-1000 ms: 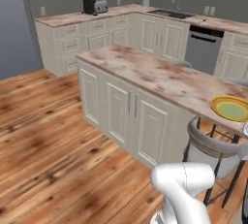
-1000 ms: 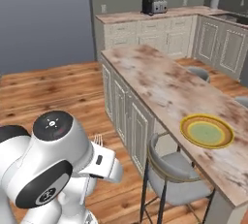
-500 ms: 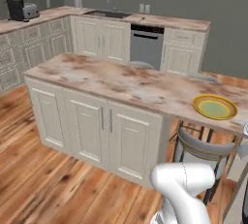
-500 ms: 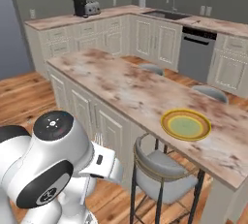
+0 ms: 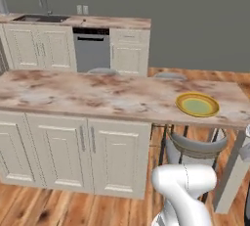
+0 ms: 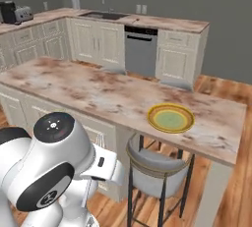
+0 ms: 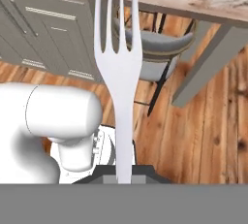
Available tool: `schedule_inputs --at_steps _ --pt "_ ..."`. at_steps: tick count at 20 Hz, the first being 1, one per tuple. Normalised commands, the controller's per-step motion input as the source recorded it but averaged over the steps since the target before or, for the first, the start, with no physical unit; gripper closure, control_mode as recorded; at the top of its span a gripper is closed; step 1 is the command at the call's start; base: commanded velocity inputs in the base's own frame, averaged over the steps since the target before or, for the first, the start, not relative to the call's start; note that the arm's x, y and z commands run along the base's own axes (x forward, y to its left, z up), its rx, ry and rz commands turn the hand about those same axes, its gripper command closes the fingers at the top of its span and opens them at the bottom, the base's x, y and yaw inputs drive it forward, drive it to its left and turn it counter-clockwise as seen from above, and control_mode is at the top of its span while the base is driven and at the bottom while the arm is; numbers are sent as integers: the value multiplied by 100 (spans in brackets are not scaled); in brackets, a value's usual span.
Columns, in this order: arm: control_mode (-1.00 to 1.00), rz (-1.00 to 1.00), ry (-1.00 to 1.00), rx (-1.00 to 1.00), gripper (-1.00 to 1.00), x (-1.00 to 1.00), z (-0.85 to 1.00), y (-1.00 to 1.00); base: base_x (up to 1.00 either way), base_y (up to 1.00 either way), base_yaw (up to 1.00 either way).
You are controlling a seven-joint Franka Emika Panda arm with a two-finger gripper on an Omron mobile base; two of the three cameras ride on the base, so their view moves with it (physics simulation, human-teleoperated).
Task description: Take the fork and place it on the left side of the plate. Then take the spoon and place it on the right side of the plate. Make sure they're directly next to the plate.
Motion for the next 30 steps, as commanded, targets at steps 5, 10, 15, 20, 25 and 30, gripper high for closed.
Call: schedule_inputs --at_steps 5,10,15,20,25,30 --pt "100 0 0 0 100 0 0 0 48 64 -47" --pt "100 0 0 0 100 0 0 0 22 92 -28" --pt "100 0 0 0 100 0 0 0 76 51 -24" --pt "100 0 0 0 100 0 0 0 100 13 -23" --pt "100 0 0 0 100 0 0 0 100 2 -17" --pt "-100 -10 23 0 100 100 0 0 0 0 0"
